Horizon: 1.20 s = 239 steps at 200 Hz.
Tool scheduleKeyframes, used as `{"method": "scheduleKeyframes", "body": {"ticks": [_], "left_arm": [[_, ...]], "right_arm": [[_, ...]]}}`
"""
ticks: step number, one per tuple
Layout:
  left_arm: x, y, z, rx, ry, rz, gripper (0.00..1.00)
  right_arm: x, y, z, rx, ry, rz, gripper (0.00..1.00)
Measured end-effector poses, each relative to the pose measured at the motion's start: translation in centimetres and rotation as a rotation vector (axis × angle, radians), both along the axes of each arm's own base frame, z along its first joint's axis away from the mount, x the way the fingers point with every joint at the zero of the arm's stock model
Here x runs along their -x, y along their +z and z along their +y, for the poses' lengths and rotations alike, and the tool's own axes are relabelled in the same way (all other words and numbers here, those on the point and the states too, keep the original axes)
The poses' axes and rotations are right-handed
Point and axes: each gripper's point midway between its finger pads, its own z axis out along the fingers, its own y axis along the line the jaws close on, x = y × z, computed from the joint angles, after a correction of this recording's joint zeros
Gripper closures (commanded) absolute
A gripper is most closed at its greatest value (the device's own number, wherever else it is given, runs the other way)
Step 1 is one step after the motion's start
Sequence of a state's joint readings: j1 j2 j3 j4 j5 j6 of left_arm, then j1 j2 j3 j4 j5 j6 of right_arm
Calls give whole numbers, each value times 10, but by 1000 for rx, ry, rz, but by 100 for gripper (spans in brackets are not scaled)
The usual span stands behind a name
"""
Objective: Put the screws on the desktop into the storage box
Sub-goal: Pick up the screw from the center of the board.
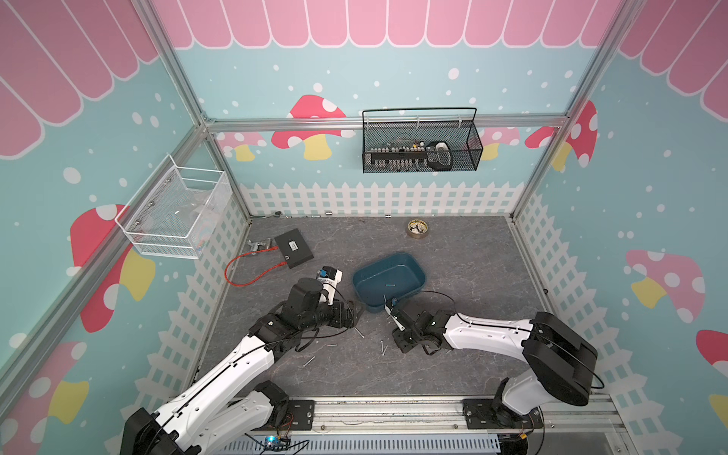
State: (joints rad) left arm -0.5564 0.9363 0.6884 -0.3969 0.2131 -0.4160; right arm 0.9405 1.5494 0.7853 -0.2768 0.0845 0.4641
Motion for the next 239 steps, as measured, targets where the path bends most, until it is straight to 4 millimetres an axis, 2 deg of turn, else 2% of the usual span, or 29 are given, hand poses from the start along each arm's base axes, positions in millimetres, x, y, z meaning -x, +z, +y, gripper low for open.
{"method": "scheduleKeyframes", "body": {"ticks": [72, 239], "left_arm": [[0, -1, 0, -2, 0, 2, 1], [0, -1, 0, -2, 0, 2, 1]], "right_arm": [[1, -12, -1, 30, 4, 17, 71], [4, -12, 5, 78, 14, -1, 92]]}}
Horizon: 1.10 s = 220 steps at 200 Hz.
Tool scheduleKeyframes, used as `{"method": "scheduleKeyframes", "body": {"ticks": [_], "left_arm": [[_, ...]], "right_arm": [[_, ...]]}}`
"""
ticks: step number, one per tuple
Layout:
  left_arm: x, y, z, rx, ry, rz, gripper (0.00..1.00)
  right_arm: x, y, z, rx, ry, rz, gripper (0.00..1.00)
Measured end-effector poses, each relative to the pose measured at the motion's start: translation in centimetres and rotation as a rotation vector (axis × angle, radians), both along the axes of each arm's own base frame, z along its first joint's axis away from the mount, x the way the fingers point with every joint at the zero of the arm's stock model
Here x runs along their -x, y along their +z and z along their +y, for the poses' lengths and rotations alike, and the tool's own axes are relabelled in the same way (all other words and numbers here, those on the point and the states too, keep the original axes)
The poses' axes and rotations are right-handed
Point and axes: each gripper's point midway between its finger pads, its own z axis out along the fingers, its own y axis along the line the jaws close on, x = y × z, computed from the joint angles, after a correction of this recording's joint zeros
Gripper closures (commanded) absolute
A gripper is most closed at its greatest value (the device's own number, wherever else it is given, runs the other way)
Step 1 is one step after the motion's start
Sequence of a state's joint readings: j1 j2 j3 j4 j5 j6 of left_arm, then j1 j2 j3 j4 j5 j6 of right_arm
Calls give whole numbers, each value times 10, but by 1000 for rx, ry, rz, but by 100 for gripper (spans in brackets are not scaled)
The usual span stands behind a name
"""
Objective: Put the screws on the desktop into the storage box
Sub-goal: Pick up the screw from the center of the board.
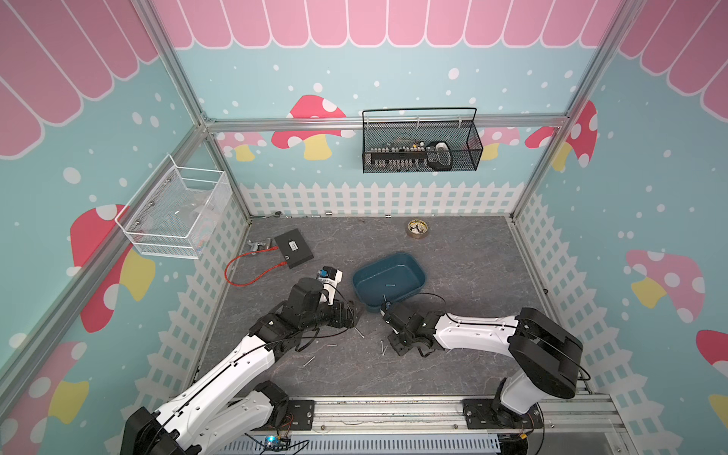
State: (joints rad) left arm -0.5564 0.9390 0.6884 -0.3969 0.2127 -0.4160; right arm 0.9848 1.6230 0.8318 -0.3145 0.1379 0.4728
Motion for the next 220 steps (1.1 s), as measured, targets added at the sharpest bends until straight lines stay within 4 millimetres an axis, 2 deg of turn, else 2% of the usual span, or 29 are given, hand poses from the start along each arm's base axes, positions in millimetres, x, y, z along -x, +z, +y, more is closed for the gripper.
{"method": "scheduleKeyframes", "body": {"ticks": [38, 82, 132, 174, 220], "left_arm": [[0, 0, 0, 0, 0, 0, 1], [0, 0, 0, 1, 2, 1, 1], [0, -1, 0, 1, 7, 5, 1], [-1, -1, 1, -1, 10, 5, 1], [-2, -5, 1, -7, 23, 20, 1]], "right_arm": [[3, 3, -1, 1, 5, 2, 96], [3, 21, -2, -31, 6, -20, 98], [2, 29, -3, -20, 18, -31, 100], [-16, 56, 11, -58, 27, -85, 100], [-51, 97, 24, -112, 17, -172, 100]]}}
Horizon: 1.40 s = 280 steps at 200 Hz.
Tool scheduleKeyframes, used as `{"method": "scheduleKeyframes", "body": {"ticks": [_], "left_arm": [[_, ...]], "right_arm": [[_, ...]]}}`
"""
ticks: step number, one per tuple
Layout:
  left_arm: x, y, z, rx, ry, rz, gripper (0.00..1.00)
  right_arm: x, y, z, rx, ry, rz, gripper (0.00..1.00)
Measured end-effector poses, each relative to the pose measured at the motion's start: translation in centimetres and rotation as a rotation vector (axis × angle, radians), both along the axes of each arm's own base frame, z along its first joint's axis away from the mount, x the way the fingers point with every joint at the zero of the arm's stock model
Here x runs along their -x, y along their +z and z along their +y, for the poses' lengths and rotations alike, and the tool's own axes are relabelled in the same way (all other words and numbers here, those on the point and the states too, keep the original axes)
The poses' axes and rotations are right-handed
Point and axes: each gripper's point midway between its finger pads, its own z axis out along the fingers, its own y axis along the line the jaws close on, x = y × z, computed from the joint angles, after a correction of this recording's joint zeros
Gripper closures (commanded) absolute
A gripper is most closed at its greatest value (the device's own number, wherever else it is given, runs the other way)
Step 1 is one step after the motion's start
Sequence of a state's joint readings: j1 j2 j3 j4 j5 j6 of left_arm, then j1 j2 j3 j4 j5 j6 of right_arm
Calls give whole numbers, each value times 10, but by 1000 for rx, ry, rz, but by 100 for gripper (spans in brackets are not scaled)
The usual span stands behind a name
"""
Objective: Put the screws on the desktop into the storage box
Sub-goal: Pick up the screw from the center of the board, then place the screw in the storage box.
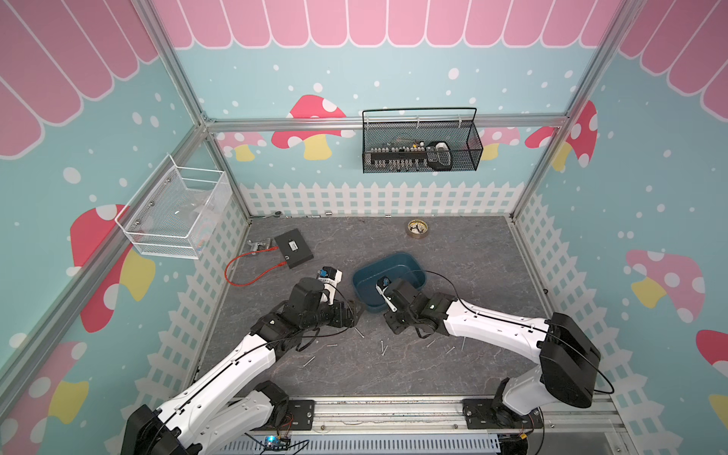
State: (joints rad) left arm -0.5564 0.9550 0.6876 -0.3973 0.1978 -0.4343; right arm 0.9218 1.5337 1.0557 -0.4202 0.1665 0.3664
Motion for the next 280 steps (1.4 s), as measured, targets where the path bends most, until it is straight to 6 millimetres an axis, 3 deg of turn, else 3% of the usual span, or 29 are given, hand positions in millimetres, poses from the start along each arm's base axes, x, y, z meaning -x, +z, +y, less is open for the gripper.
{"method": "scheduleKeyframes", "body": {"ticks": [45, 113, 150, 199, 248, 280], "left_arm": [[-1, -1, 1, -2, 6, 3, 1], [-2, -1, 2, -8, 19, 0, 1], [-3, -1, 3, -10, 23, 0, 1], [-3, -3, 4, -16, 28, 2, 1], [-4, -4, 4, -18, 28, 5, 1], [-4, -4, 4, -19, 31, 6, 1]], "right_arm": [[-40, 19, 5, -7, -16, -52, 100], [-79, 17, -3, 9, -35, -64, 96], [-86, 16, -7, 17, -34, -76, 71], [-90, 22, -8, 6, -34, -92, 50], [-77, 47, -11, -68, -2, -136, 45], [-61, 52, -17, -97, 27, -141, 45]]}}
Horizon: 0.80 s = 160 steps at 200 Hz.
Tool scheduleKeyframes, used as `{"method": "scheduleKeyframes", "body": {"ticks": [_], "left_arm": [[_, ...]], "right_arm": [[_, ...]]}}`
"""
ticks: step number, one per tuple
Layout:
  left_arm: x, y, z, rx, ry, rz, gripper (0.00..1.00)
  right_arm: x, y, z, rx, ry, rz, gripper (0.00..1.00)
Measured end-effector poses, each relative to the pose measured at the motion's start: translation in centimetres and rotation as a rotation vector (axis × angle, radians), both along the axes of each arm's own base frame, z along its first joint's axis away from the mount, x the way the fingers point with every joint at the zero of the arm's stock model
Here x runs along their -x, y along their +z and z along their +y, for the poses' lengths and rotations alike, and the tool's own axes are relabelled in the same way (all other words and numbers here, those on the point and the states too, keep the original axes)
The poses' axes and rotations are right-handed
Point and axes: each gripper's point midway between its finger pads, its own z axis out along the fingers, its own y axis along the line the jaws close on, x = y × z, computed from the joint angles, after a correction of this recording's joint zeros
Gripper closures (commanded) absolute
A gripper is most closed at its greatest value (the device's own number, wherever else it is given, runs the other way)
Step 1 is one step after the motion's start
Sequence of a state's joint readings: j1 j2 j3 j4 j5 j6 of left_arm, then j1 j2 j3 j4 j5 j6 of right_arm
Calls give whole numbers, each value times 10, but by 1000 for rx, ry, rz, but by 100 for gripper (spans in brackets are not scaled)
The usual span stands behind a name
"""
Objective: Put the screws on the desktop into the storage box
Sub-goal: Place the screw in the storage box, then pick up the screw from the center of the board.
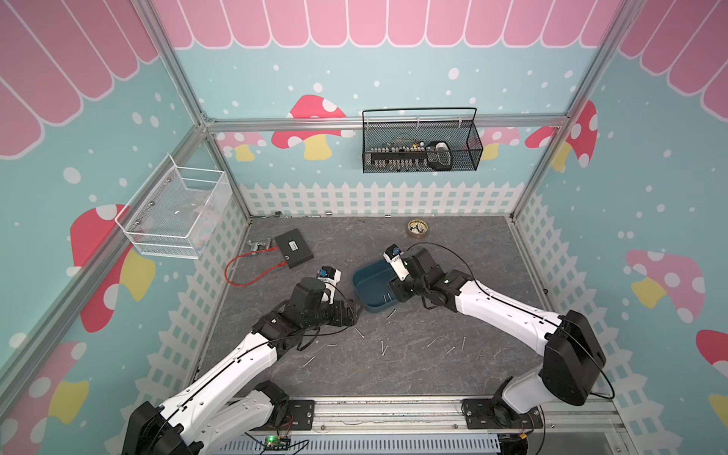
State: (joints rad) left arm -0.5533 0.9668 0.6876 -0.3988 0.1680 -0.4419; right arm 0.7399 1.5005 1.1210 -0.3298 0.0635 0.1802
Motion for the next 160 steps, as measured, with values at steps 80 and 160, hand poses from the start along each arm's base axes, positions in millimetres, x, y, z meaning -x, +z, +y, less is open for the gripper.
{"method": "scheduleKeyframes", "body": {"ticks": [80, 160], "left_arm": [[1, 1, -2, 4, -15, -2, 1], [9, -26, -4, -12, -5, 132, 7]], "right_arm": [[46, -15, -37, -22, -65, 72, 42], [95, -52, -74, -60, -129, 189, 38]]}}
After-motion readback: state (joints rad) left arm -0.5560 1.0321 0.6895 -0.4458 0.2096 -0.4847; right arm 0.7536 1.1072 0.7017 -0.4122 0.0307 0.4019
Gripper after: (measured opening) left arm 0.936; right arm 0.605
